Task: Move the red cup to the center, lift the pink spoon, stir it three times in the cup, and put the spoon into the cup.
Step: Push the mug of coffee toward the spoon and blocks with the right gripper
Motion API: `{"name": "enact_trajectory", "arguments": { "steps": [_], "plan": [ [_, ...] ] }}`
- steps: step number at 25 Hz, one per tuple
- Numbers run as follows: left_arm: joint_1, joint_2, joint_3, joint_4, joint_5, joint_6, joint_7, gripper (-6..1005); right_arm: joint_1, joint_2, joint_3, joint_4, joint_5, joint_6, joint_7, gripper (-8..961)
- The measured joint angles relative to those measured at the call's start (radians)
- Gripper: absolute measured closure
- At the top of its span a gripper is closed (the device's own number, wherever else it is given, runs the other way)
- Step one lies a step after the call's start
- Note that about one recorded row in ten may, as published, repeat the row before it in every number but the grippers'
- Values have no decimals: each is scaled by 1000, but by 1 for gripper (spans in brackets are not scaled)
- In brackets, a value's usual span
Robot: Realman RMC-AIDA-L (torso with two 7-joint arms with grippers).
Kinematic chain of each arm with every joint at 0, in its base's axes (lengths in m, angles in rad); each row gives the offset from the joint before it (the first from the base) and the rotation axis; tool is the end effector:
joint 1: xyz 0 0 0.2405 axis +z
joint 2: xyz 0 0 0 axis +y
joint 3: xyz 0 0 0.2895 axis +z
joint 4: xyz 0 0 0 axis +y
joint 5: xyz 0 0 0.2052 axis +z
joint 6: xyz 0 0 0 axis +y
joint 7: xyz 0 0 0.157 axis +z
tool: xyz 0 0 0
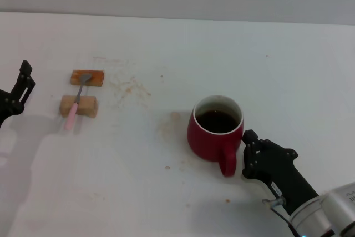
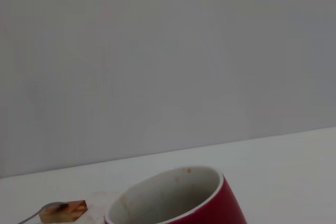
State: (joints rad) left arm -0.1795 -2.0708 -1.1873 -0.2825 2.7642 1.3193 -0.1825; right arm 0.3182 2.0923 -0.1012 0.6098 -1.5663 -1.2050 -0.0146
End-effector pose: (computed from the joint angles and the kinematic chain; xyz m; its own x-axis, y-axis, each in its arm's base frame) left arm -0.3696 0.2805 -0.0132 0.6945 -0.1324 0.7072 0.6919 -0.1470 -0.7069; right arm 0.2970 0.2355 -0.1521 0.5348 -0.2543 -0.8058 -0.8255 -0.3607 -0.4340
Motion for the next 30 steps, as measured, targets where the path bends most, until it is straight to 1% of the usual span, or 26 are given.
{"name": "enact_trajectory", "arguments": {
  "steps": [9, 19, 24, 30],
  "plan": [
    [0, 0, -1, 4, 0, 2, 0, 262, 38, 0, 4, -3, 0, 9, 5, 952],
    [0, 0, -2, 4, 0, 0, 0, 266, 93, 0, 19, -18, 0, 52, 15, 952],
    [0, 0, -3, 4, 0, -1, 0, 269, 86, 0, 22, -21, 0, 47, 15, 953],
    [0, 0, -3, 5, 0, -1, 0, 272, 45, 0, 11, -14, -3, 39, 15, 953]
  ]
}}
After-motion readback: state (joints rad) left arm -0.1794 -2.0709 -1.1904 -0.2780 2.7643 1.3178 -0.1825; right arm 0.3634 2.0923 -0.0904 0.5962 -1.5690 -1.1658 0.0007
